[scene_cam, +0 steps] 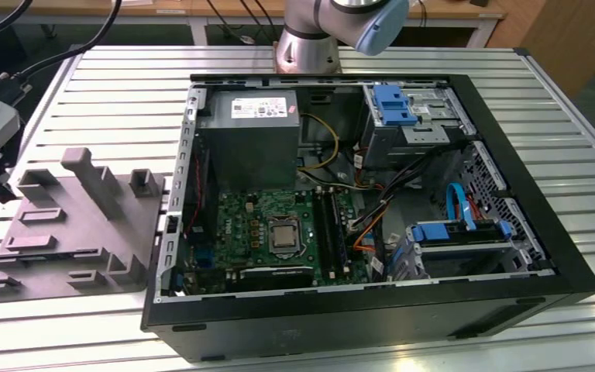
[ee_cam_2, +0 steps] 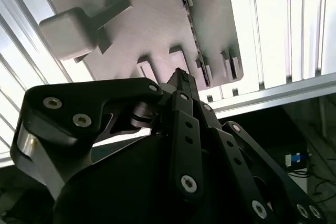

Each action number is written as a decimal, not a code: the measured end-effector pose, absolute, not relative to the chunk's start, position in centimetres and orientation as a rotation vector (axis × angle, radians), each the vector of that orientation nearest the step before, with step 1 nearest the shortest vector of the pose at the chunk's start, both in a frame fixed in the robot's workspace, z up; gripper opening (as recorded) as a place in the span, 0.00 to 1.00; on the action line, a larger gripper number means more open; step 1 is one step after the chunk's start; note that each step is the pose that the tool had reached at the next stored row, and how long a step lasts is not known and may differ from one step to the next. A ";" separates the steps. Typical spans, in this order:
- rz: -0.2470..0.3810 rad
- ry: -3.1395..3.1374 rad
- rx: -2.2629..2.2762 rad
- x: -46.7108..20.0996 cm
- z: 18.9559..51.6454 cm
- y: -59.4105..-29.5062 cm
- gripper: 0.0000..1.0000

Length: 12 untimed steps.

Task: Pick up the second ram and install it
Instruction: 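Pick up the second ram and move it above second insertion slot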

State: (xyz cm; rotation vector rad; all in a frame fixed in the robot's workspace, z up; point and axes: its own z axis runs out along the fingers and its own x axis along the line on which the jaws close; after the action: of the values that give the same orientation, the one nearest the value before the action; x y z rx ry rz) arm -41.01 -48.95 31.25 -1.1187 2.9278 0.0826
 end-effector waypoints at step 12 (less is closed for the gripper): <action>0.083 2.793 -1.434 -41.0 30.9 -49.0 0.10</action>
State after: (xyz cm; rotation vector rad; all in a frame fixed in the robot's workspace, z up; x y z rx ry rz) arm -41.01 -48.95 30.92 -1.4338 2.7934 0.0833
